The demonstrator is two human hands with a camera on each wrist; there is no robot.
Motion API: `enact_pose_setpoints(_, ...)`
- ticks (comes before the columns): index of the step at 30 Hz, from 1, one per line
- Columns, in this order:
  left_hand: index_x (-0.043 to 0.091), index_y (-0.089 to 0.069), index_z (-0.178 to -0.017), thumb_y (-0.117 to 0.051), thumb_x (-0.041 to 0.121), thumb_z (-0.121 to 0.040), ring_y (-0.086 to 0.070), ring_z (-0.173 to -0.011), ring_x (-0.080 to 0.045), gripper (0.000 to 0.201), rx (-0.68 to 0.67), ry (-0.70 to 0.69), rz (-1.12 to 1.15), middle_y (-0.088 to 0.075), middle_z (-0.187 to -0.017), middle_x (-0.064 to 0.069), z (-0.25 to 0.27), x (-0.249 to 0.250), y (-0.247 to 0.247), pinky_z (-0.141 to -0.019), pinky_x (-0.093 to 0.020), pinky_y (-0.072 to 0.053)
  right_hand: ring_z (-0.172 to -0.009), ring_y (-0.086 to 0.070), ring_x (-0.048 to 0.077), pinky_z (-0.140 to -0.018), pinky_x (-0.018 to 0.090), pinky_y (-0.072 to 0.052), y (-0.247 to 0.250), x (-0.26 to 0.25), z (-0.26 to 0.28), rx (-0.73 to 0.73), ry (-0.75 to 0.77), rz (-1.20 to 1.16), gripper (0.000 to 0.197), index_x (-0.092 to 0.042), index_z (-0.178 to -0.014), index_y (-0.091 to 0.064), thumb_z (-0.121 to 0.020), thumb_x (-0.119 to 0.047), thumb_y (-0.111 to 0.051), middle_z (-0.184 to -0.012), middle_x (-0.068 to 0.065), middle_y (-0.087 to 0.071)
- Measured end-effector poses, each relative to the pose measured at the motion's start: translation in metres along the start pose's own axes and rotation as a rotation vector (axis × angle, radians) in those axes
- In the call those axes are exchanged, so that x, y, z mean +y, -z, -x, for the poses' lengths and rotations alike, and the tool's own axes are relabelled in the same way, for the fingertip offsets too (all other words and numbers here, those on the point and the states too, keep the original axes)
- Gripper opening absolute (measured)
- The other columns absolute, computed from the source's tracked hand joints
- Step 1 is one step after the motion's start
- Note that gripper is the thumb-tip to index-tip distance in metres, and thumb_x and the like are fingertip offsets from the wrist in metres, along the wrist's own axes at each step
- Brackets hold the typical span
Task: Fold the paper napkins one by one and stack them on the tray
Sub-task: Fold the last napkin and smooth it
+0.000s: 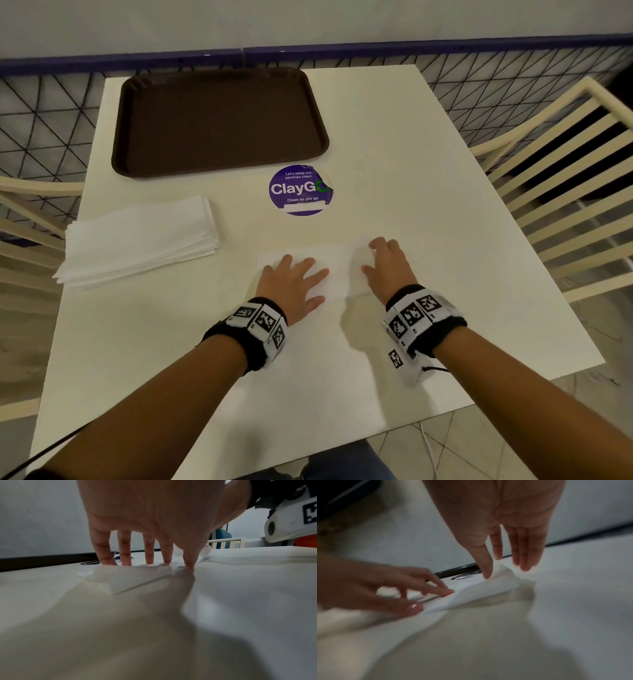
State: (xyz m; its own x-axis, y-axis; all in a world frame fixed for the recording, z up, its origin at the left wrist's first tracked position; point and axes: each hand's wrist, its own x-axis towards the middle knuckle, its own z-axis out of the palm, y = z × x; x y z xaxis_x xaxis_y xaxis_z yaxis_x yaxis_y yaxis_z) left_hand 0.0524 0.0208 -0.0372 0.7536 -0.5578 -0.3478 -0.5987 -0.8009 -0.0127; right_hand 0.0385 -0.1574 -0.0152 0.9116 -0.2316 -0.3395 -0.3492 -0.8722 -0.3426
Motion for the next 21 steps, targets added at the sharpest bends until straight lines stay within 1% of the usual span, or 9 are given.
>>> enact_pose_setpoints(2, 0.038, -0.007, -0.147, -0.024, 0.056, -0.095, -0.024, -0.132, -0.025, 0.057, 0.004, -0.007, 0.008, -0.011, -0.154, 0.008, -0.001, -0.001, 0.000, -0.096, -0.038, -0.037, -0.134, -0.031, 0.033, -0.112, 0.036, -0.025, -0.005, -0.011, 0.019, 0.073, 0.164, 0.219, 0.050, -0.003, -0.143, -0.026, -0.096, -0.010, -0.042, -0.146, 0.020, -0.026)
enact_pose_setpoints(3, 0.038, -0.009, -0.146, -0.025, 0.056, -0.095, -0.024, -0.132, -0.025, 0.057, 0.007, -0.009, 0.021, -0.012, -0.153, 0.008, -0.002, -0.001, 0.000, -0.096, -0.038, -0.037, -0.141, -0.020, 0.034, -0.117, 0.038, -0.015, -0.011, -0.017, 0.029, 0.062, 0.242, 0.292, 0.052, -0.001, -0.145, -0.021, -0.097, -0.009, -0.038, -0.151, 0.022, -0.017)
enact_pose_setpoints(5, 0.039, -0.012, -0.146, -0.028, 0.056, -0.094, -0.025, -0.132, -0.025, 0.057, 0.022, -0.011, 0.045, -0.015, -0.153, 0.008, -0.003, -0.001, 0.000, -0.095, -0.038, -0.038, -0.146, 0.000, 0.032, -0.119, 0.040, 0.000, -0.026, -0.030, 0.051, -0.071, 0.324, 0.411, 0.053, 0.001, -0.147, -0.013, -0.098, -0.010, -0.029, -0.156, 0.019, -0.001)
enact_pose_setpoints(6, 0.039, -0.013, -0.146, -0.029, 0.056, -0.094, -0.025, -0.131, -0.025, 0.057, 0.032, -0.015, 0.048, -0.017, -0.152, 0.008, -0.003, -0.002, 0.001, -0.095, -0.039, -0.038, -0.146, 0.005, 0.030, -0.119, 0.040, 0.003, -0.034, -0.035, 0.061, -0.155, 0.318, 0.465, 0.053, 0.001, -0.148, -0.008, -0.099, -0.011, -0.025, -0.157, 0.018, 0.004)
enact_pose_setpoints(8, 0.039, -0.014, -0.145, -0.029, 0.055, -0.094, -0.027, -0.129, -0.025, 0.056, 0.042, -0.032, 0.041, -0.019, -0.151, 0.008, -0.005, -0.003, 0.001, -0.093, -0.038, -0.039, -0.145, 0.011, 0.030, -0.118, 0.040, 0.005, -0.049, -0.042, 0.073, -0.268, 0.264, 0.512, 0.054, 0.001, -0.148, 0.000, -0.100, -0.014, -0.020, -0.156, 0.017, 0.011)
enact_pose_setpoints(12, 0.040, -0.013, -0.145, -0.029, 0.058, -0.092, -0.027, -0.129, -0.024, 0.058, 0.045, -0.052, 0.041, -0.019, -0.149, 0.009, -0.006, -0.007, 0.003, -0.094, -0.037, -0.040, -0.146, 0.011, 0.026, -0.118, 0.036, 0.005, -0.055, -0.040, 0.073, -0.325, 0.173, 0.396, 0.052, -0.001, -0.148, 0.004, -0.101, -0.013, -0.017, -0.156, 0.014, 0.015)
enact_pose_setpoints(15, 0.039, -0.015, -0.145, -0.032, 0.058, -0.092, -0.027, -0.129, -0.023, 0.059, 0.046, -0.058, 0.051, -0.021, -0.148, 0.010, -0.005, -0.006, 0.005, -0.093, -0.036, -0.040, -0.147, 0.008, 0.022, -0.119, 0.033, 0.002, -0.051, -0.022, 0.070, -0.318, 0.117, 0.321, 0.052, -0.003, -0.148, 0.003, -0.101, -0.011, -0.017, -0.157, 0.011, 0.014)
enact_pose_setpoints(18, 0.038, -0.016, -0.145, -0.032, 0.057, -0.093, -0.026, -0.130, -0.023, 0.058, 0.037, -0.052, 0.074, -0.021, -0.148, 0.010, -0.005, -0.006, 0.004, -0.094, -0.036, -0.038, -0.147, 0.005, 0.020, -0.119, 0.031, 0.001, -0.041, -0.007, 0.066, -0.288, -0.001, 0.239, 0.052, -0.003, -0.149, 0.000, -0.100, -0.008, -0.018, -0.157, 0.009, 0.011)
enact_pose_setpoints(21, 0.029, -0.014, -0.147, -0.033, 0.051, -0.095, -0.026, -0.130, -0.025, 0.059, 0.060, -0.056, 0.025, -0.019, -0.149, 0.007, -0.001, -0.003, 0.008, -0.096, -0.037, -0.036, -0.147, 0.001, 0.020, -0.119, 0.031, -0.002, -0.030, -0.005, 0.062, -0.304, -0.038, 0.225, 0.051, -0.002, -0.149, -0.004, -0.100, -0.006, -0.019, -0.158, 0.010, 0.007)
